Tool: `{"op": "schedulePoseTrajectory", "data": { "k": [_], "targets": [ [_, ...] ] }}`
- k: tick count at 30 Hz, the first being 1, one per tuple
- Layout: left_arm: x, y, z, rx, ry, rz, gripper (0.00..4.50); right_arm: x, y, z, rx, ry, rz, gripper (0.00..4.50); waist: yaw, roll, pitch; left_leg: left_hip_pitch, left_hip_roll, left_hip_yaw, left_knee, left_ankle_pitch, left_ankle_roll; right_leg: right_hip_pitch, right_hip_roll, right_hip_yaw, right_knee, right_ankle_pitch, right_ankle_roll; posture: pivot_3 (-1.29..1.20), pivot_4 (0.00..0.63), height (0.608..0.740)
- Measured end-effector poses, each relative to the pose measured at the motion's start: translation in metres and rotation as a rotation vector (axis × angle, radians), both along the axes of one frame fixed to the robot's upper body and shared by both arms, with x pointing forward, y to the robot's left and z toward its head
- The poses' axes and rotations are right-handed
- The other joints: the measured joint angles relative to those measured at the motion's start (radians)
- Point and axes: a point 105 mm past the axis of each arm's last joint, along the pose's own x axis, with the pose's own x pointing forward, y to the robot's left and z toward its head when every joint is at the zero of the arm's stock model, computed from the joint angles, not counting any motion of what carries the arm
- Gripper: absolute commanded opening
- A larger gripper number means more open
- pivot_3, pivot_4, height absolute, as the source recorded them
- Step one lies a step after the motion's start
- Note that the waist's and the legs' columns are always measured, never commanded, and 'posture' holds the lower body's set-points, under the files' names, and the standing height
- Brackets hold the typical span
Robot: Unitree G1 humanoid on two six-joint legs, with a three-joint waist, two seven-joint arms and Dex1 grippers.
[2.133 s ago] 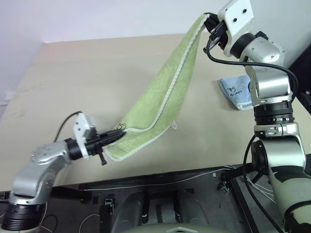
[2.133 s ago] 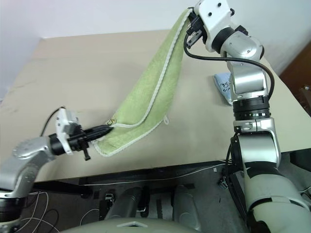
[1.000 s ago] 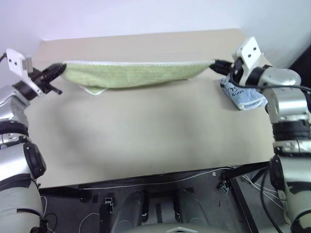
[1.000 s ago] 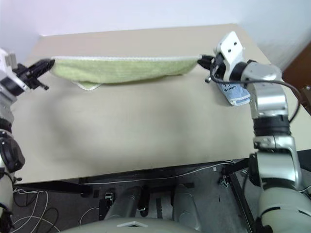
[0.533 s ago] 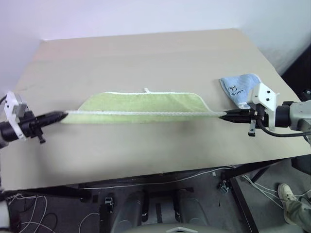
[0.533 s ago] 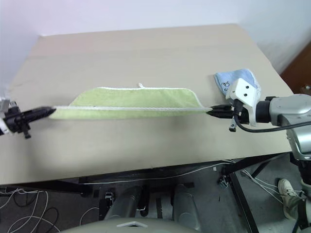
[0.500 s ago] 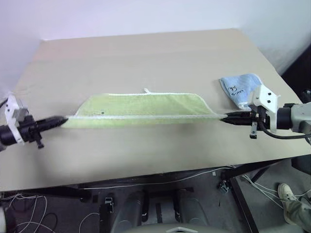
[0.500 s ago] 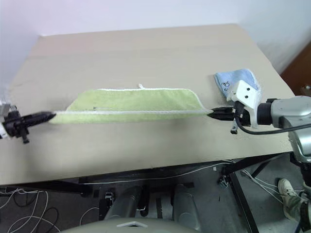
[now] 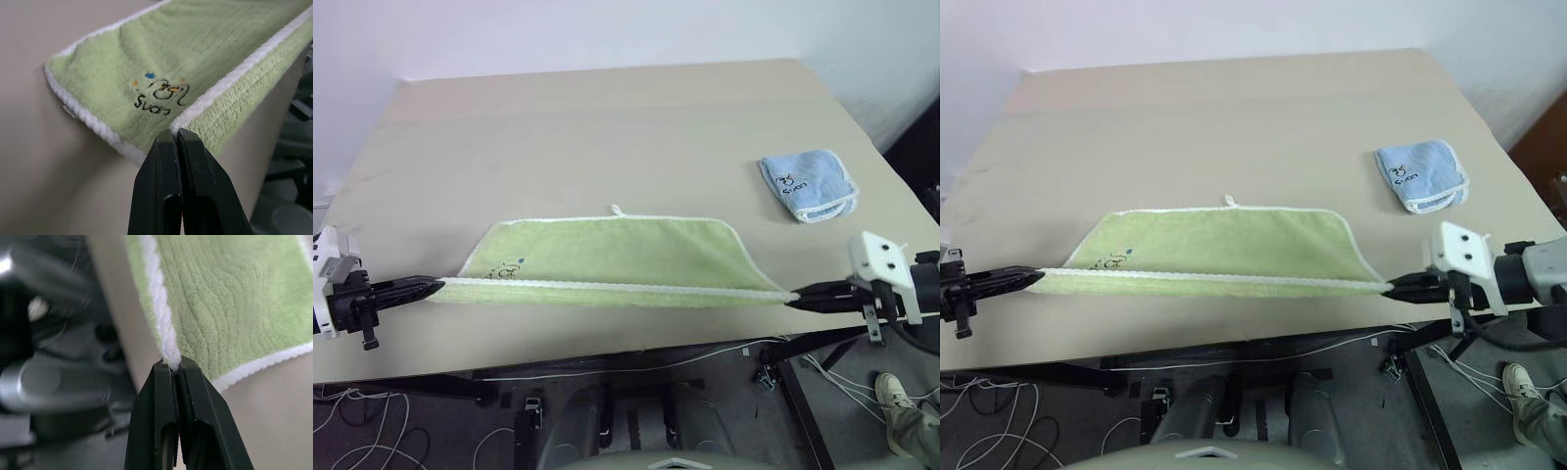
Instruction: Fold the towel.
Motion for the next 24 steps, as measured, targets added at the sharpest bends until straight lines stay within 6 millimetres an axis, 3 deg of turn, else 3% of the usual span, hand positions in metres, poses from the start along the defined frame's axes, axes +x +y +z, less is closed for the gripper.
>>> {"op": "schedulePoseTrajectory", "data": {
  "k": [5, 15, 18, 24],
  "targets": [
    [0.002, -0.001, 0.002, -0.001, 0.017, 0.014, 0.04, -0.003, 0.001, 0.001, -0.008, 0.003, 0.029, 0.00, 0.000, 0.000, 0.000, 0.000, 0.000, 0.000, 0.000, 0.000, 0.000, 0.000, 0.000, 0.000, 0.000, 0.000, 0.000, 0.00, 0.150, 0.740],
    [-0.020, -0.005, -0.005, -0.001, 0.106, -0.003, 0.04, -0.018, -0.004, 0.000, -0.031, 0.041, 0.031, 0.00, 0.000, 0.001, 0.000, 0.000, 0.000, 0.001, -0.001, 0.000, 0.000, 0.000, 0.000, 0.000, -0.001, 0.000, 0.000, 0.00, 0.150, 0.740],
    [-0.018, -0.006, -0.004, -0.002, 0.098, 0.004, 0.04, -0.013, -0.003, 0.002, -0.029, 0.014, 0.025, 0.00, 0.001, 0.000, 0.000, 0.000, 0.000, 0.000, 0.000, 0.000, 0.000, 0.001, 0.000, 0.000, -0.001, 0.000, 0.000, 0.00, 0.150, 0.740],
    [0.010, -0.011, 0.015, -0.009, -0.013, 0.015, 0.04, 0.014, -0.006, 0.002, 0.033, -0.027, -0.028, 0.00, 0.002, 0.000, 0.000, 0.000, 0.000, 0.000, 0.001, 0.000, 0.000, 0.001, 0.000, -0.001, -0.001, 0.000, 0.000, 0.00, 0.150, 0.740]
  ]
}}
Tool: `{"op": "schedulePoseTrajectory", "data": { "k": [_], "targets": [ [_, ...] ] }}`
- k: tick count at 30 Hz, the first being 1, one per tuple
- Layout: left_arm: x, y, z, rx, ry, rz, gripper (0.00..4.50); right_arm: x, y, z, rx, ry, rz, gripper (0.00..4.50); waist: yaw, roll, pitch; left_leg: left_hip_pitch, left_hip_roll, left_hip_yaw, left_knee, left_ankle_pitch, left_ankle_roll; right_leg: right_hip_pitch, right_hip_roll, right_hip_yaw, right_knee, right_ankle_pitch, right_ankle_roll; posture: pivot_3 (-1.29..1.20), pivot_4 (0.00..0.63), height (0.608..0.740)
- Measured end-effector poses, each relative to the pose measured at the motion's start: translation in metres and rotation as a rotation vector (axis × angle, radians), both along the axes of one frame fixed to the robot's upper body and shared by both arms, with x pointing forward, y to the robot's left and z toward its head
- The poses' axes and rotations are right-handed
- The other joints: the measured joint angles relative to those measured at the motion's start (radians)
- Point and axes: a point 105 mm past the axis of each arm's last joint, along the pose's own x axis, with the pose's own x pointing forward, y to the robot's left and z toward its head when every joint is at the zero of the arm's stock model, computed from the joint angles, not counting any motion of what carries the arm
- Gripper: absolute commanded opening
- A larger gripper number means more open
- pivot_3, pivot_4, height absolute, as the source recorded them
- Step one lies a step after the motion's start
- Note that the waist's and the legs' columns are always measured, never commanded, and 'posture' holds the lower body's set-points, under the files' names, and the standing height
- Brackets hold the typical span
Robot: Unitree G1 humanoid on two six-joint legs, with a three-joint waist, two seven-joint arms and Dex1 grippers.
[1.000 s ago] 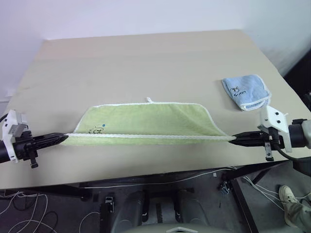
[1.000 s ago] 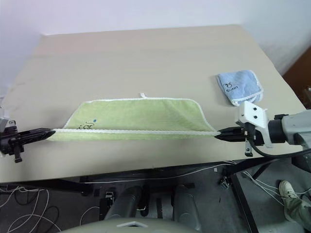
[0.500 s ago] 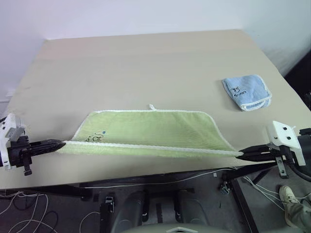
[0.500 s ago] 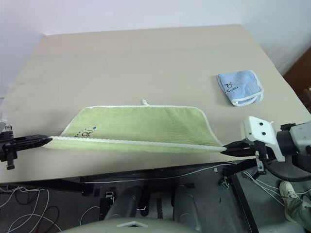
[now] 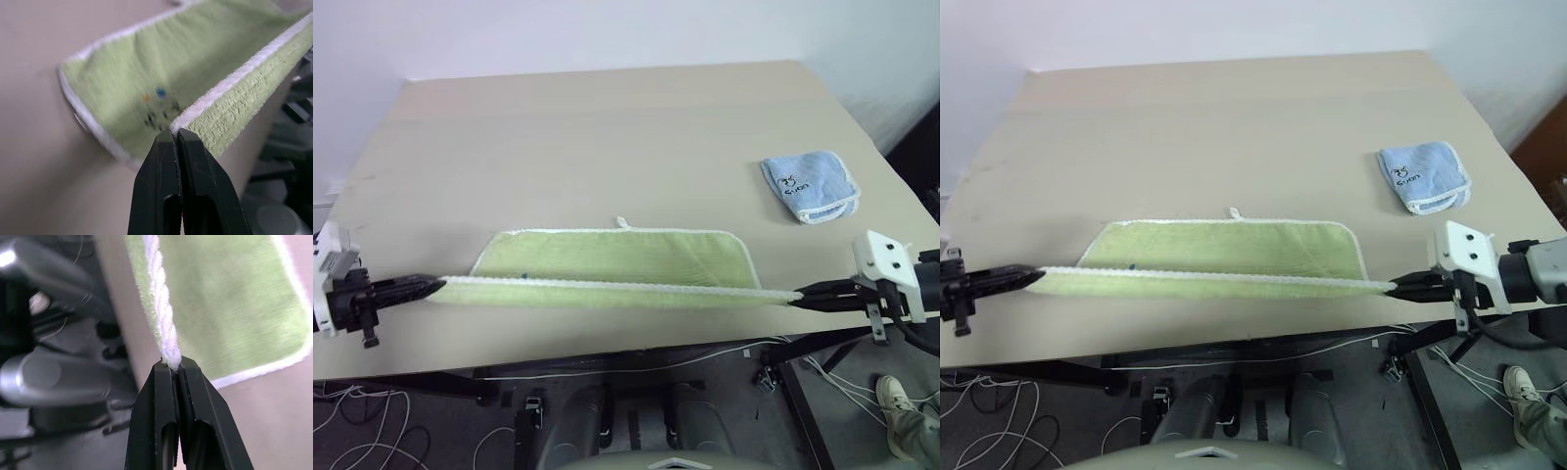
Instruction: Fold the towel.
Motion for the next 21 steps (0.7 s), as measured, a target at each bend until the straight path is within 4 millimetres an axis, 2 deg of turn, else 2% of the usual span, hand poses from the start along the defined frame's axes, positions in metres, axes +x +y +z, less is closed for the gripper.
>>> {"op": "schedulePoseTrajectory", "data": {
  "k": [5, 12, 17, 21],
  "targets": [
    [0.029, -0.009, 0.014, -0.026, -0.076, 0.002, 0.04, 0.028, -0.004, -0.003, 0.051, -0.033, -0.054, 0.00, -0.002, 0.000, 0.000, -0.001, 0.000, 0.000, 0.000, 0.000, 0.000, -0.001, 0.000, 0.000, 0.001, 0.000, 0.001, 0.00, 0.150, 0.740],
    [0.045, 0.000, 0.012, -0.065, -0.055, 0.048, 0.04, 0.062, 0.006, 0.003, 0.147, -0.113, -0.080, 0.00, -0.006, 0.000, 0.000, 0.000, 0.000, 0.001, 0.000, 0.001, -0.001, -0.002, 0.001, 0.000, 0.004, 0.002, 0.003, 0.00, 0.150, 0.740],
    [0.050, 0.011, -0.010, -0.053, 0.003, 0.077, 0.04, 0.079, 0.016, -0.003, 0.167, -0.142, -0.082, 0.00, -0.003, 0.000, 0.000, 0.000, 0.000, 0.001, 0.001, 0.001, -0.001, -0.002, 0.001, 0.000, 0.004, 0.002, 0.003, 0.00, 0.150, 0.740],
    [0.061, 0.009, -0.023, -0.072, -0.005, 0.088, 0.04, 0.087, 0.022, -0.013, 0.169, -0.130, -0.086, 0.00, 0.000, 0.000, 0.000, 0.000, 0.000, 0.001, 0.002, 0.001, -0.001, -0.002, 0.001, 0.000, 0.006, 0.003, 0.004, 0.00, 0.150, 0.740]
  ]
}}
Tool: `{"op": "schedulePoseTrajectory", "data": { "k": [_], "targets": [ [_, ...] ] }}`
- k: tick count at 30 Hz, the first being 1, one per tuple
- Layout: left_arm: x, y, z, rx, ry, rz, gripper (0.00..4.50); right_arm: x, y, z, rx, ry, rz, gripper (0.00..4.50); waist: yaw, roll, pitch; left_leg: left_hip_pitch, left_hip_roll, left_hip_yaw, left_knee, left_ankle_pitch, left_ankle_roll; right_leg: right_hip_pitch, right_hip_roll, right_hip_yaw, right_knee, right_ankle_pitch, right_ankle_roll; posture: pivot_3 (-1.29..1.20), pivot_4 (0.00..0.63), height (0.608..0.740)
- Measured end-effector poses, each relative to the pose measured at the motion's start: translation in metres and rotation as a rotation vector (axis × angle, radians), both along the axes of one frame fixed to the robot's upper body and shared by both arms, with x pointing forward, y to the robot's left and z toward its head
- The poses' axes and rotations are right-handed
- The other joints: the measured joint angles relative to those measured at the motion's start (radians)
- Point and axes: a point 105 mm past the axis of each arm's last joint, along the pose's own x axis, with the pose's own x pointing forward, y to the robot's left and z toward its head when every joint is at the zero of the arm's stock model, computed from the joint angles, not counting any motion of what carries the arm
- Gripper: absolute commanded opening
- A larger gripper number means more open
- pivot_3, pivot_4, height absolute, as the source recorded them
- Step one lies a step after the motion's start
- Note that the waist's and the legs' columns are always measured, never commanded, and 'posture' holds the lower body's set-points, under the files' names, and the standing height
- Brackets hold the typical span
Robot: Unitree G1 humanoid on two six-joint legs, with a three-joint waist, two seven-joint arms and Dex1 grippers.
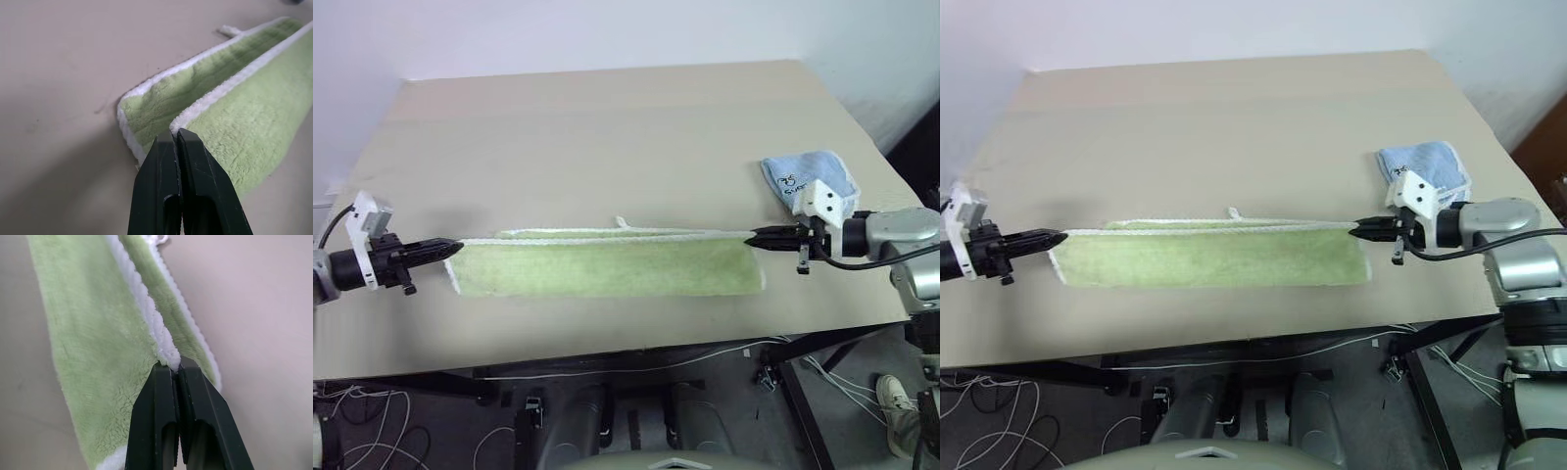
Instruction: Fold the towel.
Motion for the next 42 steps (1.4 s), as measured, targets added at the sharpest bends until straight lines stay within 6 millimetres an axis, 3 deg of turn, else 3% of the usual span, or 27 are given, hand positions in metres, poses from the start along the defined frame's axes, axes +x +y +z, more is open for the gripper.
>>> {"op": "schedulePoseTrajectory", "data": {
  "k": [7, 18, 30, 42],
  "targets": [
    [0.021, -0.003, -0.011, -0.019, -0.080, 0.026, 0.04, 0.017, 0.003, -0.007, 0.010, -0.040, -0.044, 0.00, -0.004, 0.000, 0.000, 0.000, 0.000, 0.000, 0.001, 0.001, -0.001, -0.001, 0.001, 0.000, 0.004, 0.000, 0.001, 0.00, 0.150, 0.740],
    [0.028, 0.003, -0.030, -0.011, -0.085, 0.052, 0.04, 0.034, 0.009, -0.010, 0.046, -0.082, -0.095, 0.00, -0.004, 0.000, 0.000, 0.001, 0.000, -0.001, 0.008, 0.001, -0.001, 0.000, 0.001, 0.000, 0.011, 0.000, 0.001, 0.00, 0.150, 0.740],
    [0.041, 0.001, -0.032, 0.011, -0.130, 0.066, 0.04, 0.040, 0.006, -0.022, 0.051, -0.067, -0.140, 0.00, -0.005, -0.001, 0.000, 0.000, 0.000, -0.001, 0.013, 0.001, -0.001, 0.001, 0.001, 0.000, 0.013, 0.000, 0.001, 0.00, 0.150, 0.740],
    [0.053, -0.007, -0.034, 0.009, -0.191, 0.096, 0.04, 0.054, 0.008, -0.021, 0.068, -0.108, -0.198, 0.00, -0.005, -0.001, 0.000, 0.000, 0.000, -0.001, 0.014, 0.001, 0.000, 0.001, 0.001, 0.000, 0.014, 0.001, 0.001, 0.00, 0.150, 0.740]
  ]
}}
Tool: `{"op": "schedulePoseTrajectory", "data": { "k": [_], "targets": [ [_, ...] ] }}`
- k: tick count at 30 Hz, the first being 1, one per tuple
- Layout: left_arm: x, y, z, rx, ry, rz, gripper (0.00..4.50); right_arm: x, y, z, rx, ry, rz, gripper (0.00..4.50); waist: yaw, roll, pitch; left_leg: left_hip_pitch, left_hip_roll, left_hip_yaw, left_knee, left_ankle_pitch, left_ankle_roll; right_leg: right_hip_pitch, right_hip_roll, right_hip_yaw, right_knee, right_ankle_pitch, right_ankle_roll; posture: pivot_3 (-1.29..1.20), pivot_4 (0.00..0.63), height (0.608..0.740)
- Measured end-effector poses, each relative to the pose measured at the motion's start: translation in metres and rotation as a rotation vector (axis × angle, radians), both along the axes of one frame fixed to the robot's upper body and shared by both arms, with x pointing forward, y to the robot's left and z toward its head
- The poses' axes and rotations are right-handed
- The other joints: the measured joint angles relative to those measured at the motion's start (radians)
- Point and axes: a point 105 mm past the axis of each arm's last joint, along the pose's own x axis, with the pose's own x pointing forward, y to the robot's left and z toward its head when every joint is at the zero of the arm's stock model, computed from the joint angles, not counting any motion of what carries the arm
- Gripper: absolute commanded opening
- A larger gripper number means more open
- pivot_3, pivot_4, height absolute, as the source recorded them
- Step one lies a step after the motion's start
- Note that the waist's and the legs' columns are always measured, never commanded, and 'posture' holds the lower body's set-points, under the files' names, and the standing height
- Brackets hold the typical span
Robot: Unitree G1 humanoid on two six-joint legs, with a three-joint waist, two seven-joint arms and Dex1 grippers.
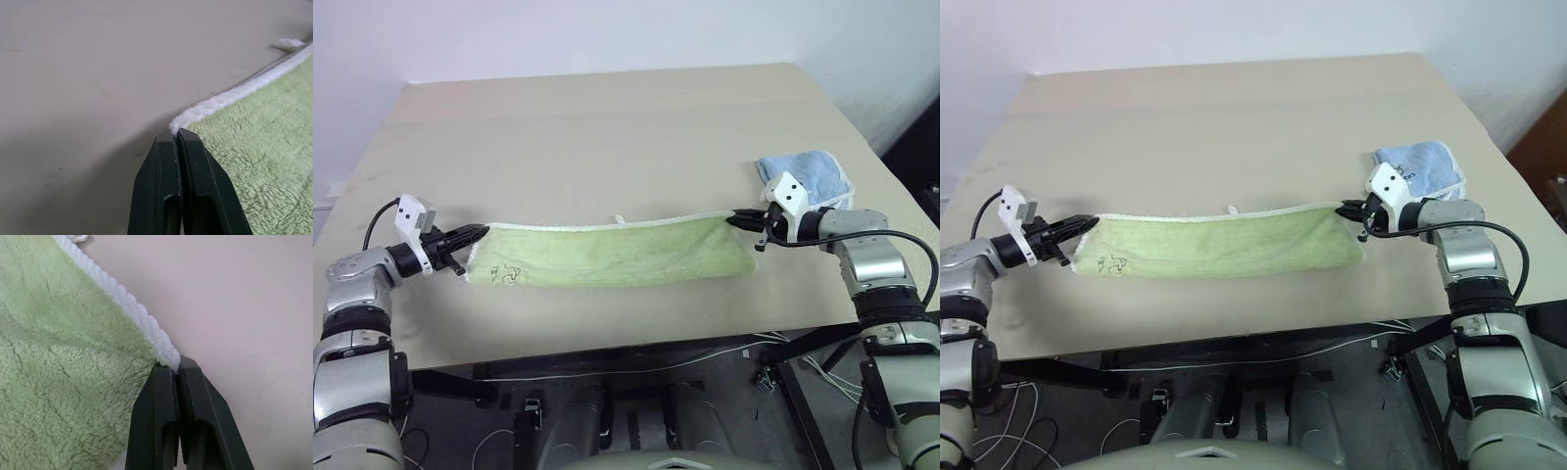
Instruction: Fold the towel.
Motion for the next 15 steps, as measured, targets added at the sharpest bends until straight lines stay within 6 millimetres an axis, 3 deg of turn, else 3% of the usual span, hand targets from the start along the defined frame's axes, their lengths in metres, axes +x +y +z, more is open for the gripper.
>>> {"op": "schedulePoseTrajectory", "data": {
  "k": [7, 11, 15],
  "targets": [
    [-0.0005, 0.0003, -0.0014, 0.004, -0.004, 0.001, 0.04, -0.0050, 0.0018, -0.0043, 0.006, 0.059, 0.021, 0.00, 0.000, 0.000, 0.000, 0.000, 0.000, 0.000, 0.000, 0.000, 0.000, 0.000, 0.000, 0.000, 0.000, 0.000, 0.000, 0.00, 0.150, 0.740],
    [-0.0009, 0.0007, -0.0021, 0.002, -0.001, 0.002, 0.99, -0.0051, 0.0008, -0.0053, 0.016, 0.076, 0.010, 1.01, 0.000, 0.000, 0.000, 0.000, 0.000, 0.000, 0.000, 0.000, 0.000, 0.000, 0.000, 0.000, 0.000, 0.000, 0.000, 0.00, 0.150, 0.740],
    [-0.0007, 0.0022, -0.0025, 0.001, -0.003, 0.015, 2.41, -0.0049, 0.0006, -0.0047, 0.023, 0.077, 0.007, 2.36, 0.000, 0.000, 0.000, 0.000, 0.000, 0.000, 0.000, 0.000, 0.000, 0.000, 0.000, 0.000, 0.000, 0.000, 0.000, 0.00, 0.150, 0.740]
  ]
}}
